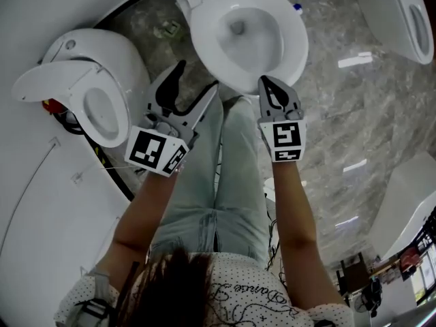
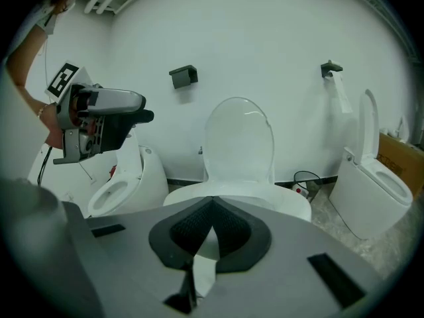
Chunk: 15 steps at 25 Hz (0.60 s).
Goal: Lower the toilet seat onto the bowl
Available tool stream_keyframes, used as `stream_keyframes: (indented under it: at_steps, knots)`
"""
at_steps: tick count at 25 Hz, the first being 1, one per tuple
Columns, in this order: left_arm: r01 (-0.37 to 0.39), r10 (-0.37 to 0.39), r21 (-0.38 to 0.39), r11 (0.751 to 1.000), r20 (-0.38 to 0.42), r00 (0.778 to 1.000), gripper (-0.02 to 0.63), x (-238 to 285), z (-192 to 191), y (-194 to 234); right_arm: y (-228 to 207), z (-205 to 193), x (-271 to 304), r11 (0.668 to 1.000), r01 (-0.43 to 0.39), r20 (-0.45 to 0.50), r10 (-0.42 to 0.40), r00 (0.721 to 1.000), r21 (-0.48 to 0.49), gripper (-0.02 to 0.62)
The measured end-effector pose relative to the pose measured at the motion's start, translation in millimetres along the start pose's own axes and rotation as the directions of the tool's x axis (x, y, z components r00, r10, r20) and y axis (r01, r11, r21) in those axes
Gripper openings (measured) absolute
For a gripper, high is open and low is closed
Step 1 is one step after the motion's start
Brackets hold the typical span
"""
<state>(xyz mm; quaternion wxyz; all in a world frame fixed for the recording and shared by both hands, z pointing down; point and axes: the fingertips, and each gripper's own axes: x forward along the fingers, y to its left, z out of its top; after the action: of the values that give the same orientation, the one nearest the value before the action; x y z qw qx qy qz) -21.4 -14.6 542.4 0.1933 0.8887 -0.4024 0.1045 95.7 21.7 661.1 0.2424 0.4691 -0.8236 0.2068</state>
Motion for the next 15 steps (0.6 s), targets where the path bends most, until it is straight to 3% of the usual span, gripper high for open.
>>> stream_keyframes:
  at_steps: [7, 15]
  knots:
    - [0.015, -0.015, 0.001, 1.000, -0.023, 1.000, 0.173, 11, -30, -9, -1, -39, 4, 1.000, -0.017, -0.045, 0.017, 0.999, 0.008, 0.011]
    - [-0.017, 0.013, -0.039, 0.999, -0.082, 0.997, 0.131, 14, -74, -9, -4, -99, 14, 0.999, -0.021, -0.112, 0.025, 0.993, 0.039, 0.011]
